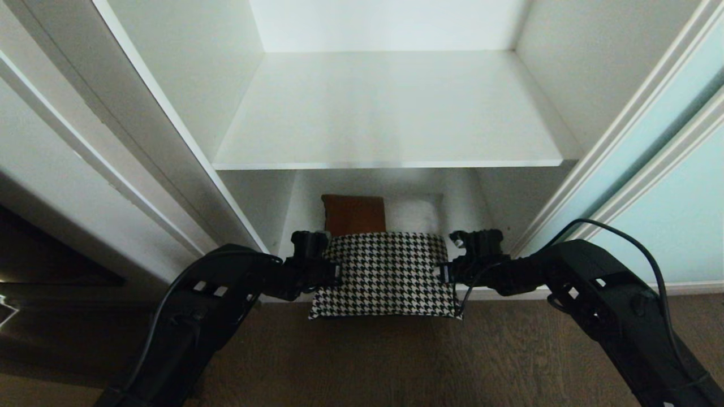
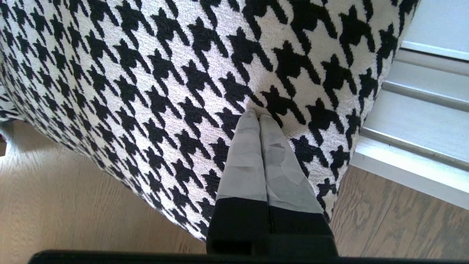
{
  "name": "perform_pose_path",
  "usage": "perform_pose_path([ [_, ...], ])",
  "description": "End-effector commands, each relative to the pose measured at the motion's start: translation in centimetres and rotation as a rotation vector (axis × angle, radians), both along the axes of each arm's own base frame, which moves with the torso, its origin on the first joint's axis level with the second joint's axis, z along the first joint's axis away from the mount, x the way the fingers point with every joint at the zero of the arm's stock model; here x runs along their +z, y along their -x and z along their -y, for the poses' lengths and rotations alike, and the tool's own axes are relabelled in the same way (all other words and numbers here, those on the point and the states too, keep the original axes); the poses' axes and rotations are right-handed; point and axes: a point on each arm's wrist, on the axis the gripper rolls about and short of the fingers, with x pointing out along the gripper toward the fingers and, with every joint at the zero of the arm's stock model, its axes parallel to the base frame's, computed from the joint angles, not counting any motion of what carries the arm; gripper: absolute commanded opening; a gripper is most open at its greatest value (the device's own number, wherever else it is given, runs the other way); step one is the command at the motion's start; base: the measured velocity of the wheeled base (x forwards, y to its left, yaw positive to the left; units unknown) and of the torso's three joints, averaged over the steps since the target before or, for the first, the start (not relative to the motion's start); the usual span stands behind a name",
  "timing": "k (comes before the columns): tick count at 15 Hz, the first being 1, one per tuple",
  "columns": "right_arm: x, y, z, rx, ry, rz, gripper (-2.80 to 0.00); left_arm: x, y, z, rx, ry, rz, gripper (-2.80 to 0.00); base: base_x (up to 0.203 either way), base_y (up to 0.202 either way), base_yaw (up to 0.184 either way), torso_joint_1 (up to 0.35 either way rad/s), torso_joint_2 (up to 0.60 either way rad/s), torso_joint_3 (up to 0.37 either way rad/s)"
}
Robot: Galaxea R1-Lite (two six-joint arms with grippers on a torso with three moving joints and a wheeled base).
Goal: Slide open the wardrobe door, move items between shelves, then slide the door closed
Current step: Place the pillow on the lower shelf
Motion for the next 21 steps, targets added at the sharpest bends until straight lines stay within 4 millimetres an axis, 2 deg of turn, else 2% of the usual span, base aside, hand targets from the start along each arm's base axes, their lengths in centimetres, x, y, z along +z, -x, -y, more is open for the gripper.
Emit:
perform_pose_path([
  [1, 0.1, 0.0, 0.0, 0.001, -0.003, 0.004, -2.80, 1.0, 0.1, 0.0, 0.011, -0.004, -0.007, -2.80, 0.000, 0.000, 0.000, 0.000, 0.00, 0.000],
  [4, 0.2, 0.0, 0.0, -0.001, -0.007, 0.003, -2.80, 2.8, -0.2, 0.0, 0.037, 0.019, 0.052, -2.80, 0.000, 0.000, 0.000, 0.000, 0.00, 0.000],
  [6, 0.9, 0.1, 0.0, -0.001, -0.011, 0.007, -2.80, 4.2, 0.3, -0.1, 0.062, 0.053, 0.034, -2.80, 0.000, 0.000, 0.000, 0.000, 0.00, 0.000],
  [10, 1.2, 0.2, 0.2, -0.004, -0.011, 0.009, -2.80, 6.3, 4.3, -0.5, -0.056, 0.103, -0.175, -2.80, 0.000, 0.000, 0.000, 0.000, 0.00, 0.000],
  [11, 1.2, 0.1, 0.3, -0.006, -0.011, 0.009, -2.80, 5.8, 5.5, -0.7, -0.084, 0.095, -0.275, -2.80, 0.000, 0.000, 0.000, 0.000, 0.00, 0.000],
  [14, 1.2, 0.1, 0.3, -0.007, -0.013, 0.011, -2.80, 3.5, 6.4, -0.9, -0.112, 0.020, -0.450, -2.80, 0.000, 0.000, 0.000, 0.000, 0.00, 0.000],
  [17, 1.3, 0.1, 0.3, -0.006, -0.012, 0.012, -2.80, 1.8, 5.3, -0.6, -0.097, -0.085, -0.470, -2.80, 0.000, 0.000, 0.000, 0.000, 0.00, 0.000],
  [21, 1.5, 0.1, 0.3, -0.007, -0.014, 0.015, -2.80, 1.1, 4.5, -0.5, -0.154, -0.222, -0.526, -2.80, 0.000, 0.000, 0.000, 0.000, 0.00, 0.000],
])
